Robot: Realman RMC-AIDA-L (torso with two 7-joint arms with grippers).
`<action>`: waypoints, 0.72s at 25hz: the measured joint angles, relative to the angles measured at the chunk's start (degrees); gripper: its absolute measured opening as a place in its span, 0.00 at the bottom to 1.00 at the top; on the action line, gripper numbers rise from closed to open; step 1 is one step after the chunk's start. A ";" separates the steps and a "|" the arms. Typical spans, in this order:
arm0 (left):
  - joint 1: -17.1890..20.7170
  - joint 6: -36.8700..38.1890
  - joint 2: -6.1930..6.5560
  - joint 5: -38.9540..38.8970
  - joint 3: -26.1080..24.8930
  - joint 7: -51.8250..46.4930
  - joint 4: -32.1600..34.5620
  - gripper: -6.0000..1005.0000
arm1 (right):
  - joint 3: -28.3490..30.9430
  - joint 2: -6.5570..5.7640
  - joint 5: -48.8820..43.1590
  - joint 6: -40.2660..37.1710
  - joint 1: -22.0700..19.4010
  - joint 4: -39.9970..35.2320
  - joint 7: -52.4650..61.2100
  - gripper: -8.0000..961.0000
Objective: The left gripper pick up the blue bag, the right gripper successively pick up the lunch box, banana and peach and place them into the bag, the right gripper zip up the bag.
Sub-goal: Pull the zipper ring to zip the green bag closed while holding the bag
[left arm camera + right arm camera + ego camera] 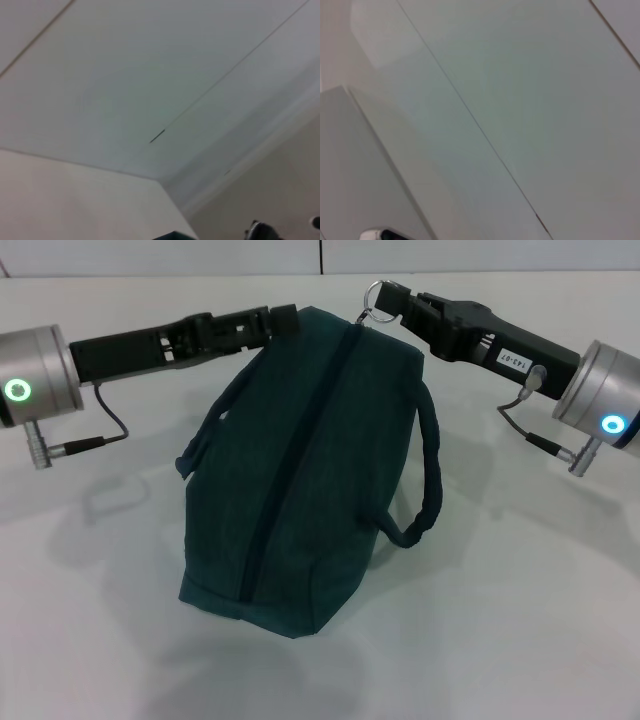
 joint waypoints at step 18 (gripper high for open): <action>-0.62 -3.10 0.17 -0.07 7.16 -0.23 0.61 0.76 | 0.75 -0.02 0.06 -0.41 0.24 0.23 -0.70 0.02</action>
